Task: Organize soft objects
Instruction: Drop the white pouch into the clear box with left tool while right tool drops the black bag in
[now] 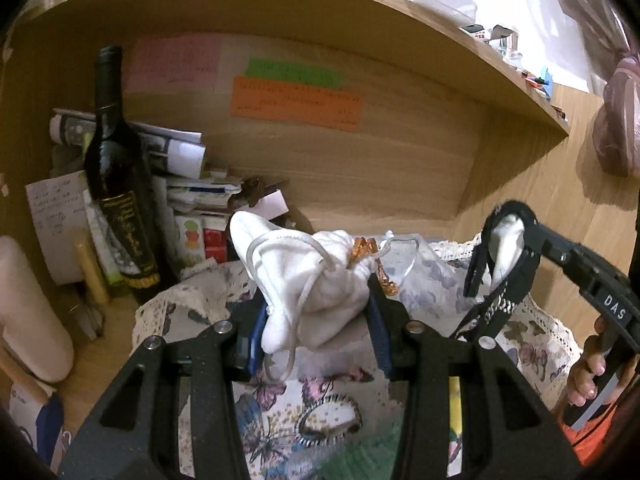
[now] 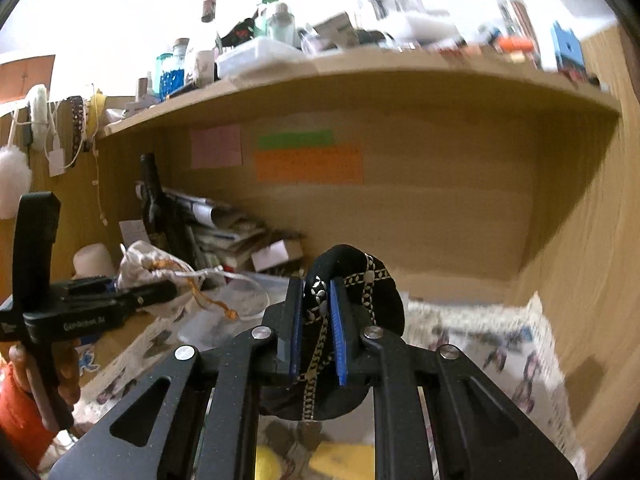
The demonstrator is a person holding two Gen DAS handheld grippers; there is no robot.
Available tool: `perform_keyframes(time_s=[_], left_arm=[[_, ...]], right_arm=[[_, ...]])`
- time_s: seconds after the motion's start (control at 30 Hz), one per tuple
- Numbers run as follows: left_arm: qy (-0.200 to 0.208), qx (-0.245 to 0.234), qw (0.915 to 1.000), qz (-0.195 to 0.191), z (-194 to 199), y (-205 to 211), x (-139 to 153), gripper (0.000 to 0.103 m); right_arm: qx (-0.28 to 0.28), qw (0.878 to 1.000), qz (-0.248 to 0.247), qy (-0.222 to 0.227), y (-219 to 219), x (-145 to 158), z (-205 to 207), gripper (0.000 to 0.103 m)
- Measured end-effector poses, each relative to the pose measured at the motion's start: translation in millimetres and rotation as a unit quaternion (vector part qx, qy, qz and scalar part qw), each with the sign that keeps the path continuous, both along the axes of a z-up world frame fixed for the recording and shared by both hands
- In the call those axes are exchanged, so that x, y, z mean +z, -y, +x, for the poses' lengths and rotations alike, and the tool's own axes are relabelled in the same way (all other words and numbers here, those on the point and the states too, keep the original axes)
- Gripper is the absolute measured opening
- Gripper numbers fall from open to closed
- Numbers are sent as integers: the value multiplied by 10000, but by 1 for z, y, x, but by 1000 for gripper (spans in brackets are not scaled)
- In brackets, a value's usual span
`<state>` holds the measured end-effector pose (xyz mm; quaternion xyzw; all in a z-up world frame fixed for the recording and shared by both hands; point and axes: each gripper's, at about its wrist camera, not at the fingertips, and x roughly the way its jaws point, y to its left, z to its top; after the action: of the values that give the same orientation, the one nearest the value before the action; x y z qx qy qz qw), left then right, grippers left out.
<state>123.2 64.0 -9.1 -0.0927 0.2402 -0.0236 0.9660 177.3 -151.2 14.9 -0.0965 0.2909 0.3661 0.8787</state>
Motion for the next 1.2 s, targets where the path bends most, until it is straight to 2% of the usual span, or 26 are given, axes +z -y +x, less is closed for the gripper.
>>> perform_keyframes(time_s=[0.17, 0.33, 0.57, 0.67, 0.77, 0.83, 0.87, 0.9, 0.93, 0.97, 1.03, 1.1, 1.13, 1.2], left_arm=[[-147, 55, 9998, 95, 22, 3, -3, 43], [-484, 33, 9987, 124, 48, 5, -19, 43], [-1045, -119, 9937, 378, 78, 13, -49, 43], [-1374, -286, 9897, 295, 88, 15, -62, 44], [-1501, -349, 9877, 271, 90, 17, -67, 48], [-1476, -356, 9879, 316, 88, 18, -67, 56], [-1445, -365, 9882, 339, 86, 19, -66, 66], [-1375, -356, 9892, 352, 81, 20, -63, 71], [-1335, -344, 9898, 355, 79, 20, -61, 78], [-1230, -334, 9912, 359, 73, 21, -56, 80], [-1136, -326, 9922, 405, 70, 21, -49, 82], [-1044, -300, 9929, 480, 62, 22, -41, 88], [-994, -276, 9933, 516, 61, 21, -38, 95], [-811, -185, 9946, 613, 50, 22, -30, 101]], right_arm=[[-57, 9993, -183, 310, -17, 4, 17, 12], [-128, 9989, -418, 156, -30, -16, 43, 12], [65, 9917, -1148, -575, -48, -71, 61, 12], [292, 9859, -1347, -950, -51, -89, 60, 12], [385, 9829, -1439, -1086, -52, -97, 56, 12], [401, 9817, -1458, -1159, -51, -96, 56, 18], [425, 9810, -1445, -1222, -49, -95, 57, 28], [431, 9808, -1418, -1270, -48, -94, 57, 45], [407, 9819, -1363, -1249, -45, -91, 56, 54], [358, 9836, -1327, -1166, -45, -89, 55, 64], [286, 9860, -1318, -978, -41, -81, 51, 66], [282, 9874, -1248, -935, -39, -74, 48, 67], [263, 9883, -1205, -894, -36, -69, 46, 68], [184, 9912, -1077, -748, -27, -57, 40, 79]])
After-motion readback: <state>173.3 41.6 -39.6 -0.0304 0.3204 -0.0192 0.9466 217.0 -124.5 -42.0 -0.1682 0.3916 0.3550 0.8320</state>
